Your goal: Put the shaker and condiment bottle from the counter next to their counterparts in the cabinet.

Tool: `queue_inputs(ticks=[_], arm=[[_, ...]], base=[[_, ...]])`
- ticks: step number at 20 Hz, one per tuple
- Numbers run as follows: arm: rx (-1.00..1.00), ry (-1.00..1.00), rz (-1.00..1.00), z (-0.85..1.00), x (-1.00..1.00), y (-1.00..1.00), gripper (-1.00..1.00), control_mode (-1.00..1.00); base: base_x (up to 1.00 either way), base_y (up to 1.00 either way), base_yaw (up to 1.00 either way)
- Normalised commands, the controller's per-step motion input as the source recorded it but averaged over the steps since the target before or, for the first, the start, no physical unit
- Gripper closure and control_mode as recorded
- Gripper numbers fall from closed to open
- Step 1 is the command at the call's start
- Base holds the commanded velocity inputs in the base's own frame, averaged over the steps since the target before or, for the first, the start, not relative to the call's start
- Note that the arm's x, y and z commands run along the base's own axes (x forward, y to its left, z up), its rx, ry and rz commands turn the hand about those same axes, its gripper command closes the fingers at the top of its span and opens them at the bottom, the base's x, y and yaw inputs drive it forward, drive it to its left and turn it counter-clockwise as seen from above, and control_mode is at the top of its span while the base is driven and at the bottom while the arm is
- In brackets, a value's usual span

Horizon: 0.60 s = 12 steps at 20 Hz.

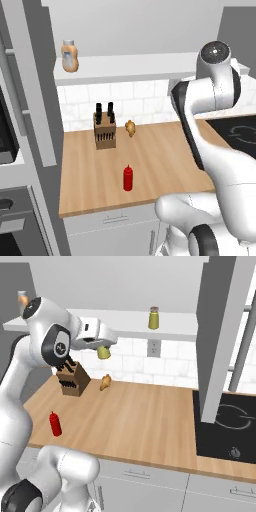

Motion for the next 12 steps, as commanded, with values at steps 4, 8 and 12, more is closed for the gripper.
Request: queue_inputs(ticks=[4,8,12], arm=[[0.25,-0.07,-0.35,0.87,-0.31,-0.43,1.0,-1.0],[0.23,-0.13,-0.23,0.46,-0.13,-0.28,1.0,-1.0],[0.02,-0.22,0.0,0.0,-0.03,0.03,1.0,-1.0]], base=[[0.0,0.0,0.0],[0.0,0.0,0.0],[0.0,0.0,0.0]])
